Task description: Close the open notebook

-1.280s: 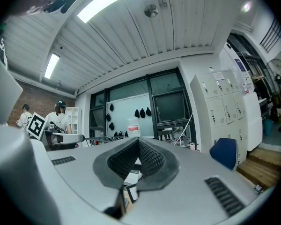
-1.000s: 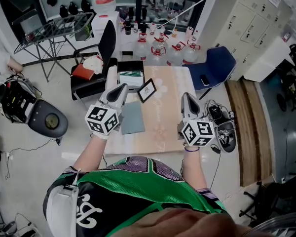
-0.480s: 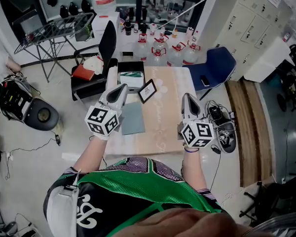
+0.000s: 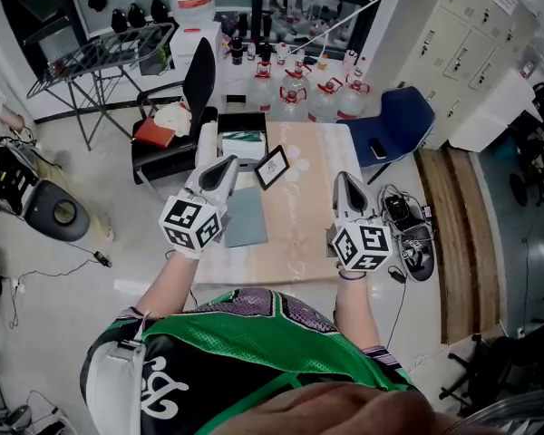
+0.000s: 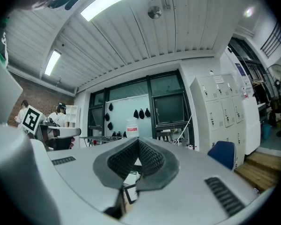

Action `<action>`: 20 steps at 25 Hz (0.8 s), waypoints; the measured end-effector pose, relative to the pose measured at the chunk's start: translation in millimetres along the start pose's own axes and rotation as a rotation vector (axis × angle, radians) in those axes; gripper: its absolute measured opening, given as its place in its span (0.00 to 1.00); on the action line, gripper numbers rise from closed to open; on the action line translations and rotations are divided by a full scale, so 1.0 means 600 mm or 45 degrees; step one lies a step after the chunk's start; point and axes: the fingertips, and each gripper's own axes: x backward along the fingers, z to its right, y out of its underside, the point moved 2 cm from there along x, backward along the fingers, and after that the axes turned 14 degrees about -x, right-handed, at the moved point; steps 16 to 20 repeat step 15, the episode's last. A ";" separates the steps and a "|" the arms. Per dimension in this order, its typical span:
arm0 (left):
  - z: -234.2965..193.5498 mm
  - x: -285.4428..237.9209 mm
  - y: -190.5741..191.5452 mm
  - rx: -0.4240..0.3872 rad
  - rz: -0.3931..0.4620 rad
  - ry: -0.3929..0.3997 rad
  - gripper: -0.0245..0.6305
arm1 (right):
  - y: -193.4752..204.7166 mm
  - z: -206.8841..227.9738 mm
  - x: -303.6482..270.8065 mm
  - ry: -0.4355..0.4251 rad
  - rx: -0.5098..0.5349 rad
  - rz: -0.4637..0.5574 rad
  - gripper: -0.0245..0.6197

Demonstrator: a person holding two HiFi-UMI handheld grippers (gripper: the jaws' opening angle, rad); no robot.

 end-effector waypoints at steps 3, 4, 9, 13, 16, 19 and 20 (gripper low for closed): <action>0.002 0.000 -0.002 -0.008 -0.001 0.006 0.06 | -0.001 -0.002 0.000 -0.003 -0.003 -0.002 0.04; 0.002 0.000 -0.002 -0.011 -0.003 0.006 0.06 | -0.001 -0.004 0.000 -0.005 -0.003 -0.003 0.04; 0.000 0.001 0.001 -0.019 -0.004 0.012 0.06 | 0.002 -0.011 -0.003 -0.006 0.010 -0.010 0.04; 0.003 -0.001 0.004 -0.026 0.005 0.014 0.06 | 0.005 -0.010 -0.003 -0.010 0.019 -0.009 0.04; 0.006 -0.001 0.003 -0.028 0.007 0.013 0.06 | 0.005 -0.009 -0.001 -0.012 0.023 -0.010 0.04; 0.006 -0.001 0.003 -0.028 0.007 0.013 0.06 | 0.005 -0.009 -0.001 -0.012 0.023 -0.010 0.04; 0.006 -0.001 0.003 -0.028 0.007 0.013 0.06 | 0.005 -0.009 -0.001 -0.012 0.023 -0.010 0.04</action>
